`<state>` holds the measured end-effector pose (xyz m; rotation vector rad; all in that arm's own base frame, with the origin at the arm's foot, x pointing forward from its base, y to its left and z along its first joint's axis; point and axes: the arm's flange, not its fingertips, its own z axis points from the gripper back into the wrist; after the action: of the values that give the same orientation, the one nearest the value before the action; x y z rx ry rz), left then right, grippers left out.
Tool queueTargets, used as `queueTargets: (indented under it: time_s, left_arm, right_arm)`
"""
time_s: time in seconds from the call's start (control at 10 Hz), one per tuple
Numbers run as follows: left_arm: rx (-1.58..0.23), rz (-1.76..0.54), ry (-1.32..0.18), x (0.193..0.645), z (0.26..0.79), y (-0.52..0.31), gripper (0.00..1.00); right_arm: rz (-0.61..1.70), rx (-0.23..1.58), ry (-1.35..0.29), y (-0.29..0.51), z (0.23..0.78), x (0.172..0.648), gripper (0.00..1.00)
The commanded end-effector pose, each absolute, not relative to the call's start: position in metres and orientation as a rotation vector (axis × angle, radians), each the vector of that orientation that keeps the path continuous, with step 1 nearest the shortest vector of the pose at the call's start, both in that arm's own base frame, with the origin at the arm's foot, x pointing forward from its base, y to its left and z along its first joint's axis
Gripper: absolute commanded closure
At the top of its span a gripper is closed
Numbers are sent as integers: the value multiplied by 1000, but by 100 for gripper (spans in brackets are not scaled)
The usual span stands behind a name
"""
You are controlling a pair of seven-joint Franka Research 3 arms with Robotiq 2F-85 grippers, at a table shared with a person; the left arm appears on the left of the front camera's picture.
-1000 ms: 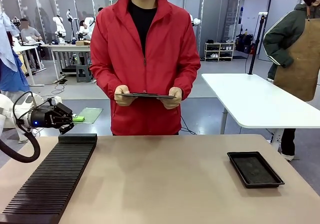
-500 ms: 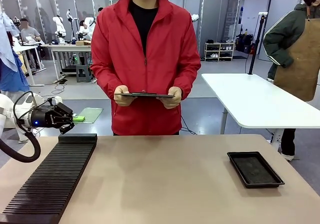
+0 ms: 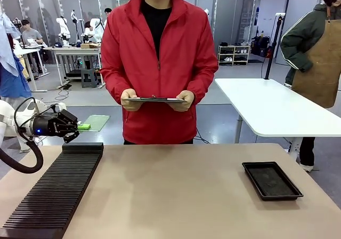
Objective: Inspect the PCB.
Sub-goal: Release the Blank PCB you were holding.
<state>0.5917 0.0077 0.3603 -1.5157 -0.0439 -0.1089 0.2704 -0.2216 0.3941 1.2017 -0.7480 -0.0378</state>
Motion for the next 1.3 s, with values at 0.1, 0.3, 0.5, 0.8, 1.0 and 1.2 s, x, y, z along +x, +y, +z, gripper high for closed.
queueTargets:
  time_s: [0.1, 0.3, 0.5, 0.8, 1.0, 1.2]
  left_arm:
    - [-1515, -110, -42, 591, 360, 8, 97]
    - [-1515, -110, -42, 591, 360, 8, 97]
    - [-1515, -110, -42, 591, 360, 8, 97]
    - [-1515, -110, -42, 591, 360, 8, 97]
    - [-1515, -110, -42, 591, 360, 8, 97]
    - [-1515, -110, -42, 591, 360, 8, 97]
  right_arm:
    - [-31, 1208, -756, -222, 395, 270, 0]
    - [-31, 1208, -756, -222, 395, 270, 0]
    - [-31, 1208, -756, -222, 395, 270, 0]
    - [-31, 1208, -756, -222, 395, 270, 0]
    - [-31, 1208, -756, -222, 395, 270, 0]
    - [-31, 1208, -756, -222, 395, 270, 0]
